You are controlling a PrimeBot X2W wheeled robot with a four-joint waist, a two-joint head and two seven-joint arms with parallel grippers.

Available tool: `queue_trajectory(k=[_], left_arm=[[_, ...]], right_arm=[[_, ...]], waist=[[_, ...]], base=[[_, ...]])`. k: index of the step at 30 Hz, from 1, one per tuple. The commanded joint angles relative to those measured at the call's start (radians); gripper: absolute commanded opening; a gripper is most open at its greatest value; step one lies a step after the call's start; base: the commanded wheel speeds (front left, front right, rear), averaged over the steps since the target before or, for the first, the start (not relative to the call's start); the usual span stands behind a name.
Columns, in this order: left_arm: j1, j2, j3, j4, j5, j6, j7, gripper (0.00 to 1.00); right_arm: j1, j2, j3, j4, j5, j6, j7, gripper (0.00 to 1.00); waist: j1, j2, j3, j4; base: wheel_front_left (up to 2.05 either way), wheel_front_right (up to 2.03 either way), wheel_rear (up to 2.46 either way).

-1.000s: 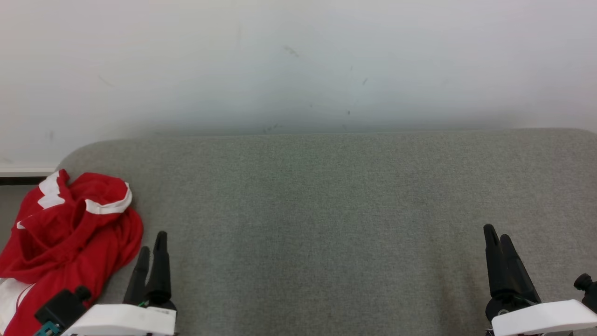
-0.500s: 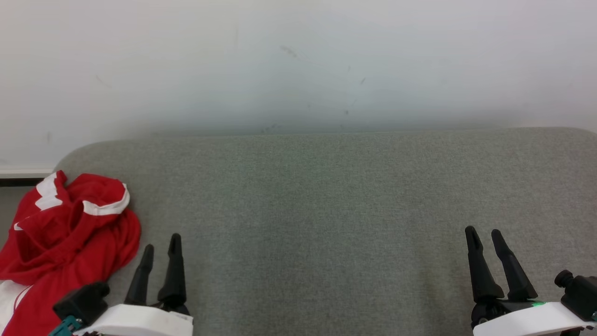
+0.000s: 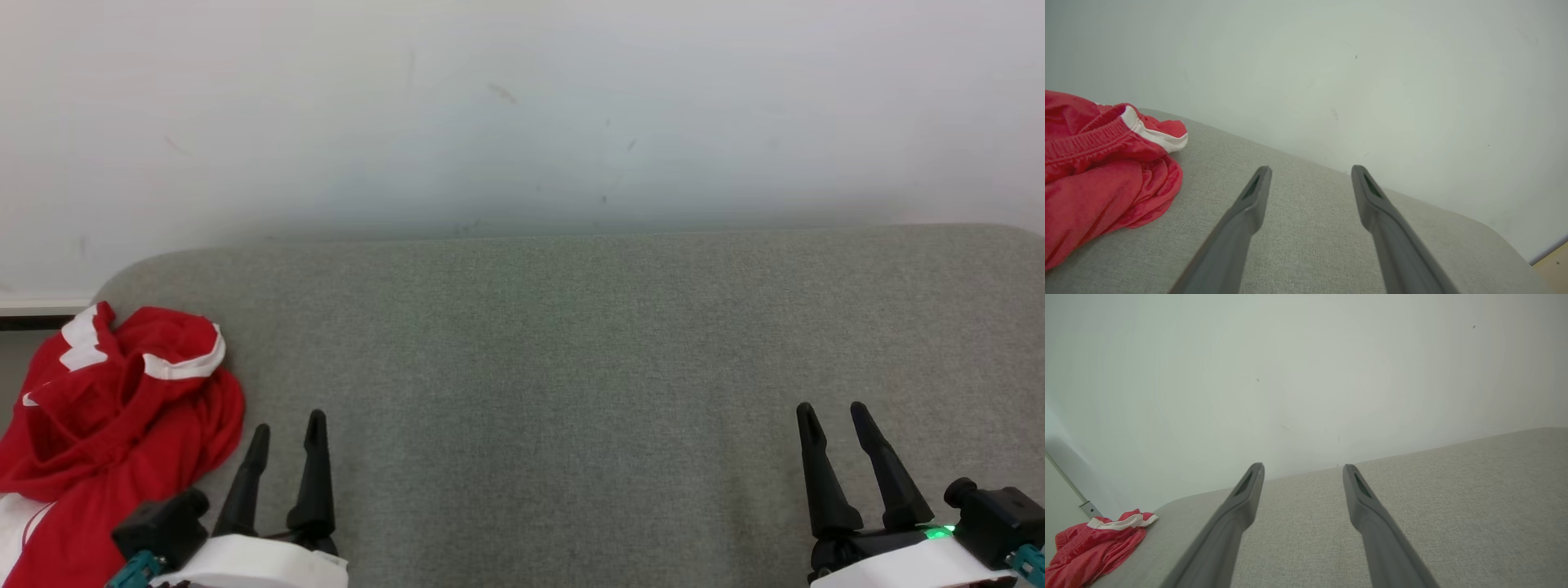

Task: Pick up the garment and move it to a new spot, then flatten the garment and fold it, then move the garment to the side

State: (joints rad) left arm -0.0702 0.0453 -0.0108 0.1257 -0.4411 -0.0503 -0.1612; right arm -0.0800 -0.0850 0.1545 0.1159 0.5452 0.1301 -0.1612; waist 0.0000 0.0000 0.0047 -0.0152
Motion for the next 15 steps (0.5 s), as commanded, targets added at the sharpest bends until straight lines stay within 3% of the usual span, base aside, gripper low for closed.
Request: queue_trajectory(k=[1, 15], left_arm=[[-0.004, 0.009, -0.001, -0.007, 0.036, 0.004, -0.014, 1.0], [-0.002, 0.009, -0.004, -0.011, 0.152, 0.003, -0.045, 1.0]], right_arm=[[-0.015, -0.001, 0.007, -0.003, -0.029, 0.001, -0.012, 1.0], [-0.02, 0.003, 0.023, 0.003, -0.124, 0.001, -0.045, 1.0]], waist=[[0.0, 0.0, 0.0, -0.001], [0.0, 0.0, 0.0, -0.009]], base=[[0.0, 0.0, 0.0], [0.0, 0.0, 0.0]])
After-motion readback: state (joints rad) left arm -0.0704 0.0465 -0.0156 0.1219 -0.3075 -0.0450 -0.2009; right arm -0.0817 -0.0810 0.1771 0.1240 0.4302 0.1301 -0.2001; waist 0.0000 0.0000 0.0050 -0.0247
